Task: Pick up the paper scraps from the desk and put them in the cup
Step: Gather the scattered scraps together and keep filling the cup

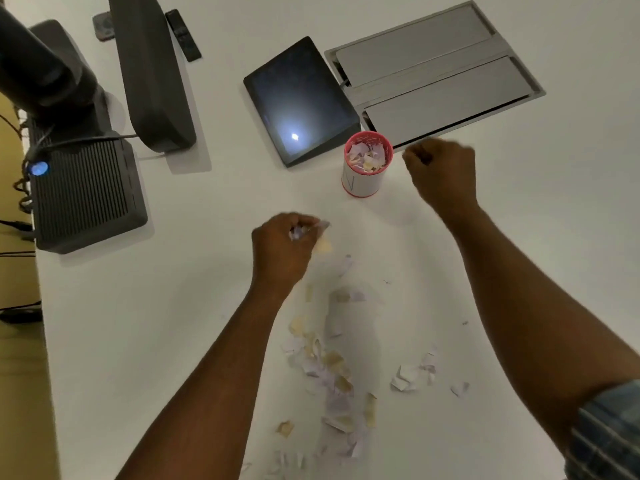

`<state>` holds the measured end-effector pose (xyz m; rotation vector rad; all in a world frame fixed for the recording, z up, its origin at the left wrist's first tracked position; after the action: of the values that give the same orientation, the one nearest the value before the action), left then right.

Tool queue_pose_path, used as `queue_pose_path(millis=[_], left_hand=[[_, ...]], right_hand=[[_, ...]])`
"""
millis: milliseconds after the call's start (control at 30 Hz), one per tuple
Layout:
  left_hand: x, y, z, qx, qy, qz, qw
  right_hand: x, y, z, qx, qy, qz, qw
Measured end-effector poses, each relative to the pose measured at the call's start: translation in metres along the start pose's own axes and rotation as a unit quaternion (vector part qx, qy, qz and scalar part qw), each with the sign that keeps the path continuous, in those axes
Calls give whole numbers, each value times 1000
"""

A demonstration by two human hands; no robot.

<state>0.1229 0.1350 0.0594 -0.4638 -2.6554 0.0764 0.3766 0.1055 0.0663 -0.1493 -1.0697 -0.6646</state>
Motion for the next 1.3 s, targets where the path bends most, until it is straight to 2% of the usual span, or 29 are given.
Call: queue_pose_path(millis=[33,100,167,233,333,433,600,667,800,1067,1200,1300], left_hand=[[-5,10,-10,-17,8,-1,1000],[-17,30,-30,-45,17,-7,999],[-31,49,-46,-76,24,-13,997],[-47,68,-60,-110,58,-19,992],[-71,93,-71,-159,166,-18,973],[-89,112,-75,-192,275,37,941],[-117,143,-73,-103,399,172,895],[-124,148,-69,-116,442,193,868],[-137,152,-66,-131,465,208,850],[-142,153,-77,-107,531,265,798],[-135,154,-84,-124,515,296,795],[-123,152,-95,-143,501,282,806]], right_hand=[[-9,-17,-16,-27,-3,9,1000],[-29,-53,-46,-64,-21,85,994],[-47,-87,-68,-61,-57,188,979],[-59,-111,-81,-36,-82,229,969],[-69,-125,-89,-17,-88,234,968],[-73,-126,-89,-15,-99,231,968],[-76,-124,-92,-22,-100,239,965],[-77,-124,-90,-22,-101,241,965],[-78,-123,-91,-25,-103,246,964],[-80,-122,-92,-25,-112,261,958],[-80,-122,-91,-31,-106,258,960],[-80,-121,-91,-31,-104,259,960]])
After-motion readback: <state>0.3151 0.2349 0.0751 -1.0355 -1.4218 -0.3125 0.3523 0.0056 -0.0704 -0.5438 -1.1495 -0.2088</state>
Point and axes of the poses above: each hand's wrist, its own y-axis towards the middle knuckle, its own x-axis out of the back of the hand, z = x × y, the point moved 1 cm from there along y, towards the middle knuckle, and after that the axes turned 4 degrees about -y, right-handed, at the moved point
